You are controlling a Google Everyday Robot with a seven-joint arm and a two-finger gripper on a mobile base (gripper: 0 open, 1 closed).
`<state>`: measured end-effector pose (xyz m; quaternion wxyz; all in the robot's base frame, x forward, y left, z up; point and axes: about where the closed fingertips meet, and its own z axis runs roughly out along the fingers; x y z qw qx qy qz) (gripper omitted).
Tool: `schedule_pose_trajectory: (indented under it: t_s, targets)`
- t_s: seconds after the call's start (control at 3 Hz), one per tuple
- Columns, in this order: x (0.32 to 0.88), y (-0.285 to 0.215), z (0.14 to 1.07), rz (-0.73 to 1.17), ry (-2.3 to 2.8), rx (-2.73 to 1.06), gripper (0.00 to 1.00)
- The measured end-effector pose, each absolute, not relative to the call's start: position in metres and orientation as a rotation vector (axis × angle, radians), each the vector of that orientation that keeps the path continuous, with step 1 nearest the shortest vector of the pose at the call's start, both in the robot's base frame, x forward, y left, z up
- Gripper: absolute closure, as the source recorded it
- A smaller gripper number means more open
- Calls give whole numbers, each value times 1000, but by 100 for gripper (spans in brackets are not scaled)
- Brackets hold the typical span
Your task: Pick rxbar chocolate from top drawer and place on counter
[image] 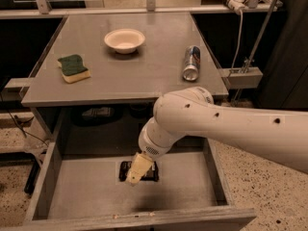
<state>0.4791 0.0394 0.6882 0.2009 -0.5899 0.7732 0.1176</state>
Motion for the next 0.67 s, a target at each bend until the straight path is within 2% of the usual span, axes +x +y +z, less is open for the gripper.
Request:
schedule_pose_trajectory:
  t_s: [0.67]
  targets:
    - [485, 33, 654, 310, 2197, -1590, 0]
